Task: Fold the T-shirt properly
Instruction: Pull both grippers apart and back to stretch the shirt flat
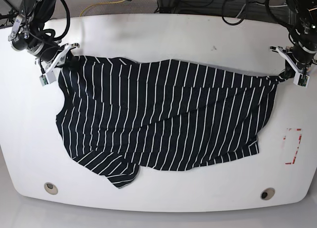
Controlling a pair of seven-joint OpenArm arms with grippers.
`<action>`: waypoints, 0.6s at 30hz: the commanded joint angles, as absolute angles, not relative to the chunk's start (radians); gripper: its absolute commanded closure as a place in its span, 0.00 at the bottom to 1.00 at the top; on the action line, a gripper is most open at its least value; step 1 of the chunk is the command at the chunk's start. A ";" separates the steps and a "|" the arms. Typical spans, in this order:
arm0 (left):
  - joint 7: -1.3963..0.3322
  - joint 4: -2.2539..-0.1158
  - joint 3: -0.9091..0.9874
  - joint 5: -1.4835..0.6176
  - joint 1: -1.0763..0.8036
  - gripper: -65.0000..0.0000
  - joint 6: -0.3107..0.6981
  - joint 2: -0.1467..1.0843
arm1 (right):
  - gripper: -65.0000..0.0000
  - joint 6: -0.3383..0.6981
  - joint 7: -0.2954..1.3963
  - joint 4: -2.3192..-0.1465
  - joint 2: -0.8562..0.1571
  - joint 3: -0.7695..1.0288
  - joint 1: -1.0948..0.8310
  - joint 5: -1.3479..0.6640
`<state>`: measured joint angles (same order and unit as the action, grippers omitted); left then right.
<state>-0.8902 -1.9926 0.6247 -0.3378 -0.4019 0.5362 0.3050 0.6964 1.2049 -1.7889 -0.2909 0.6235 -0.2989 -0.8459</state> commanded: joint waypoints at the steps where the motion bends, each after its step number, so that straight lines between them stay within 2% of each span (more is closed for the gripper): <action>1: -0.865 -2.002 0.653 -0.346 -0.423 1.00 0.535 0.320 | 1.00 0.698 1.188 -1.814 -0.286 0.668 -0.338 -0.863; 5: -0.865 -1.972 0.702 -0.346 -0.450 1.00 0.550 0.320 | 1.00 0.698 1.188 -1.813 -0.277 0.711 -0.406 -0.863; 11: -0.865 -1.975 0.753 -0.344 -0.515 1.00 0.651 0.314 | 1.00 0.698 1.188 -1.844 -0.275 0.720 -0.513 -0.868; 18: -0.868 -1.969 0.754 -0.344 -0.605 1.00 0.656 0.312 | 1.00 0.698 1.188 -1.851 -0.262 0.720 -0.552 -0.868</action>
